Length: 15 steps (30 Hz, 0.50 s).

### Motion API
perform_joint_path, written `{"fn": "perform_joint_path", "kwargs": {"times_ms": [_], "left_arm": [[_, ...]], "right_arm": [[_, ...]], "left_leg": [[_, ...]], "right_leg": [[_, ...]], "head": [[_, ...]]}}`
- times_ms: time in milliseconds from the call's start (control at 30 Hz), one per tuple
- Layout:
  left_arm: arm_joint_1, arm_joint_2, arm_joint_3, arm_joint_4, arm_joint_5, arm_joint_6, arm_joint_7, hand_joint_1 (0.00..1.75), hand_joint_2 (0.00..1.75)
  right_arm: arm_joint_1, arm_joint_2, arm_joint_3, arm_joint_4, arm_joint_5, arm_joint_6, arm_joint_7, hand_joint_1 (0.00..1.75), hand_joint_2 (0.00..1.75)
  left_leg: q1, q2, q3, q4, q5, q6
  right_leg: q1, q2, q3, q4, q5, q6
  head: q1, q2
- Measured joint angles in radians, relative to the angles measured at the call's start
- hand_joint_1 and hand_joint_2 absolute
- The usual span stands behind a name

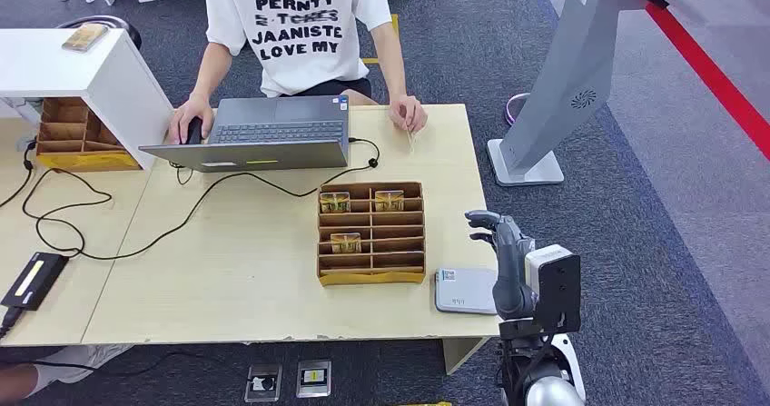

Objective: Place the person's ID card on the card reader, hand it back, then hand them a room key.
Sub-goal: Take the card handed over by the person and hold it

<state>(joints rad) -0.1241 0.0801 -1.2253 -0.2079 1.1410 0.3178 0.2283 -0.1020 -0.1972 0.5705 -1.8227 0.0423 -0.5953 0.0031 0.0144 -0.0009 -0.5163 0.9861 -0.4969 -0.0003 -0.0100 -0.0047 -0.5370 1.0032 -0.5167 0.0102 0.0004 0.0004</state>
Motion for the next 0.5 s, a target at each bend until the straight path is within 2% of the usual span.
{"fn": "perform_joint_path", "kwargs": {"times_ms": [200, 233, 333, 367, 500], "left_arm": [[0.000, 0.000, 0.000, 0.000, 0.003, 0.003, 0.001, 0.00, 0.00], [0.000, 0.000, 0.000, 0.000, 0.005, 0.005, 0.002, 0.00, 0.00], [0.000, -0.006, 0.006, 0.000, 0.037, 0.032, 0.018, 0.00, 0.00], [0.000, -0.009, 0.010, 0.000, 0.051, 0.044, 0.023, 0.00, 0.00], [0.001, -0.021, 0.029, 0.000, 0.086, 0.078, 0.028, 0.00, 0.00]], "right_arm": [[-0.003, 0.001, 0.002, 0.001, -0.003, 0.002, 0.000, 1.55, 0.00], [-0.007, 0.002, 0.005, 0.002, -0.007, 0.004, 0.000, 1.44, 0.00], [-0.057, 0.012, 0.042, 0.017, -0.043, 0.035, -0.008, 0.29, 0.00], [-0.079, 0.018, 0.059, 0.025, -0.058, 0.050, -0.012, 0.01, 0.00], [-0.128, 0.034, 0.099, 0.049, -0.094, 0.083, -0.025, 0.00, 0.00]], "left_leg": [[0.000, 0.000, 0.000, 0.000, 0.000, 0.000], [0.000, 0.000, 0.000, 0.000, 0.000, 0.000], [0.000, 0.000, 0.000, 0.000, 0.000, 0.000], [0.000, 0.000, 0.000, 0.000, 0.000, 0.000], [0.000, -0.001, 0.000, 0.000, 0.000, 0.000]], "right_leg": [[0.000, 0.000, 0.000, 0.000, 0.000, 0.000], [0.000, 0.000, 0.000, 0.000, 0.000, 0.000], [0.000, 0.000, 0.000, 0.000, 0.000, 0.000], [0.000, 0.000, 0.000, 0.000, 0.000, 0.000], [0.000, -0.001, 0.000, 0.000, 0.000, 0.000]], "head": [[0.000, 0.000], [0.000, 0.000], [0.000, 0.000], [0.000, 0.000], [0.000, 0.000]]}}
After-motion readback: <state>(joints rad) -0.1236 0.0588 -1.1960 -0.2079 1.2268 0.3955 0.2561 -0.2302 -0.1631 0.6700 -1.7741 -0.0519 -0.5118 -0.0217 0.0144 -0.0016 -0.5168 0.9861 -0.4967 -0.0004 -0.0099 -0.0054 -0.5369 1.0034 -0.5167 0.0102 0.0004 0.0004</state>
